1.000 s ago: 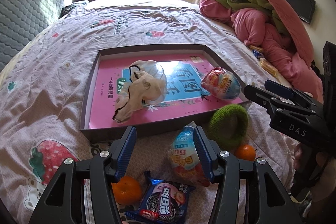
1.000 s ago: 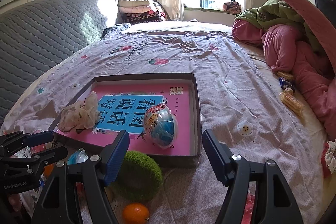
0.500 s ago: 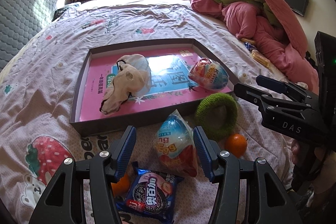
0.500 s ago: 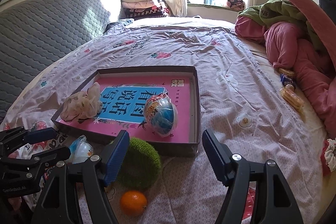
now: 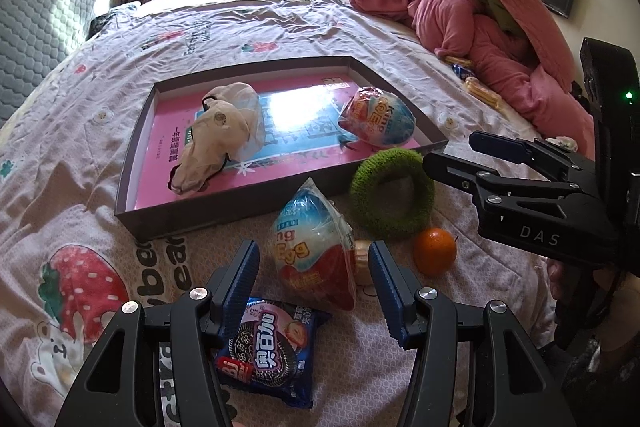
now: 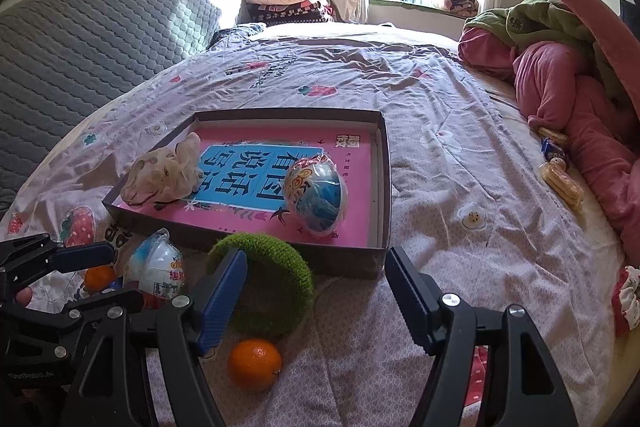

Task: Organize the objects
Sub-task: 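Move left gripper to plastic-wrapped egg while right gripper reaches green fuzzy ring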

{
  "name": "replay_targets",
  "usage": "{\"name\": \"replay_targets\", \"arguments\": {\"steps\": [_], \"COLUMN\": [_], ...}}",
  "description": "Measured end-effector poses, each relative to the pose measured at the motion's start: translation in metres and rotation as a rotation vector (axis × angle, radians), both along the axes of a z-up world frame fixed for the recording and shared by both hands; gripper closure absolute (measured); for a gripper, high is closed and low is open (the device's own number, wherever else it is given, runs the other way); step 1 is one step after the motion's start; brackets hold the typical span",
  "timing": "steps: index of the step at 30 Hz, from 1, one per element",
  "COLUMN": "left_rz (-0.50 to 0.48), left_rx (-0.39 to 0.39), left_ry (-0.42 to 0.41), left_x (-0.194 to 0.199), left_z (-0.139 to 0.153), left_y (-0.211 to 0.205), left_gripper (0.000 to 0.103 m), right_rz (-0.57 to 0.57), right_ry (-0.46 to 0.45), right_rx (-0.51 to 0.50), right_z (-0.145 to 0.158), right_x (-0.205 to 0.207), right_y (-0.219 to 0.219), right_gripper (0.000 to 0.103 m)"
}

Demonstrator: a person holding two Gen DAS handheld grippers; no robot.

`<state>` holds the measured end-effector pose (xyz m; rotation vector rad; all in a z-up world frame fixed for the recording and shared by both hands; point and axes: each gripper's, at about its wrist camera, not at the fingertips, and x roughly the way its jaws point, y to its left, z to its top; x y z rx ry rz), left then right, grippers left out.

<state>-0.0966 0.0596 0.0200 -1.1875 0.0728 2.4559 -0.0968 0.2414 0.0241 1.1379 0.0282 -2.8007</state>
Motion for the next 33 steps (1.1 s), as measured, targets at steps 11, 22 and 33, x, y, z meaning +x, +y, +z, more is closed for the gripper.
{"name": "replay_targets", "arguments": {"steps": [11, 22, 33], "left_rz": [0.016, 0.03, 0.067], "left_rx": [0.024, 0.028, 0.024], "left_ry": [-0.035, -0.048, -0.05], "left_x": [-0.002, -0.006, -0.014], "left_z": [-0.006, -0.009, -0.014], "left_y": [-0.003, 0.001, 0.005], "left_gripper": [0.045, 0.045, 0.045], "right_rz": [0.013, 0.015, -0.003], "right_ry": [-0.04, -0.079, -0.111], "right_rx": [-0.003, 0.015, 0.009], "right_z": [-0.009, -0.018, -0.025], "right_x": [-0.001, -0.005, -0.01], "right_y": [-0.002, -0.007, -0.004], "right_gripper": [0.032, 0.032, 0.032]}}
